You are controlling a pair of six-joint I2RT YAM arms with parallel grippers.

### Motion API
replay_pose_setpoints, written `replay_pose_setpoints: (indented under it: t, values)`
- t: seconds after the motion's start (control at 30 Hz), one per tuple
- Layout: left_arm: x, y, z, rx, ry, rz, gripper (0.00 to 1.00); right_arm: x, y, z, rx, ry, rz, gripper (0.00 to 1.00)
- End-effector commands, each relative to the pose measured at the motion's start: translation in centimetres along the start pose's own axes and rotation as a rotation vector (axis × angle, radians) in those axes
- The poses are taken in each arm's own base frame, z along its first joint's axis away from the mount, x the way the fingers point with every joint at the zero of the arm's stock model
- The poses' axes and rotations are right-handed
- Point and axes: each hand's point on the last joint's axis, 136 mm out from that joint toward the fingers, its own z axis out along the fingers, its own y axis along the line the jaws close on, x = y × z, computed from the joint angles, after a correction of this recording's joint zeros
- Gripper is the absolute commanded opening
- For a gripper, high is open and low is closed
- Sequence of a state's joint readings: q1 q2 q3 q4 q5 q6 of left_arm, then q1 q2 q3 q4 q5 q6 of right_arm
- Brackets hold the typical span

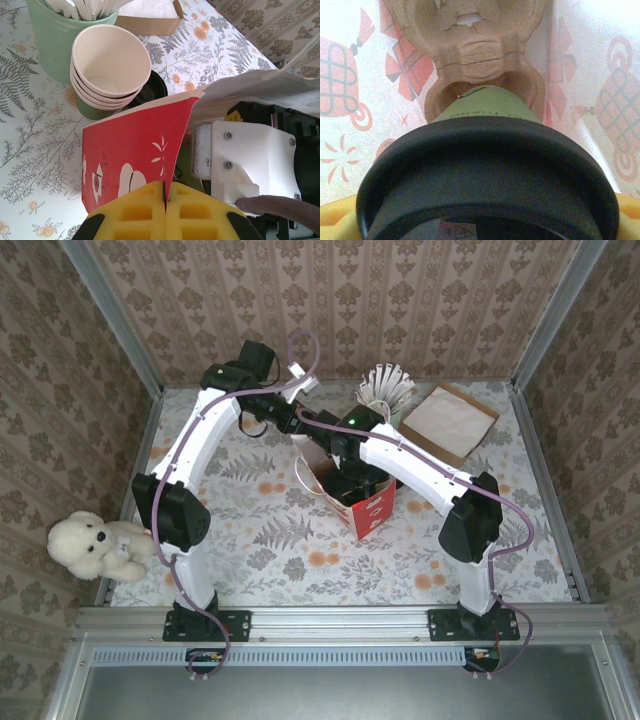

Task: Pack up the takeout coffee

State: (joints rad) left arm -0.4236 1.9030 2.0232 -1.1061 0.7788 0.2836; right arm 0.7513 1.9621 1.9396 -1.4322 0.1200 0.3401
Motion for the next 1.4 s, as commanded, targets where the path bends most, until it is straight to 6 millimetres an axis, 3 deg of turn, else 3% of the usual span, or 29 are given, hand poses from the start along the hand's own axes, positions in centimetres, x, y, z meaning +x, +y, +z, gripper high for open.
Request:
replay_pose_setpoints:
  t: [0.0, 0.43, 0.8, 1.0, 1.37]
  values:
    - [-0.9, -0.5, -0.3, 0.026, -0.027, 0.010, 0.00, 1.0, -1.1, -0.9, 0.014, 0.005, 0.030, 0.70]
    - [-0.7, -0.5, -0.5, 0.012, -0.017, 0.004, 0.00, 1.4, -1.3, -0.1, 0.027, 0.052, 0.031, 0.70]
    - [-1.2, -0.4, -0.7, -0.007, -0.019, 0.000, 0.00, 2.1, -1.5, -2.7, 0.027, 0.052, 0.034, 0.69]
    - [-1.0, -0.1, -0.6, -0.018, -0.008, -0.006, 0.00, 2.7, -1.7, -1.1, 0.052, 0.108, 0.022, 0.69]
    - [-0.4, 0.2, -0.3, -0.021, 0.014, -0.021, 0.00, 1.6, -1.6, 0.8, 0.036, 0.076, 0.037, 0.69]
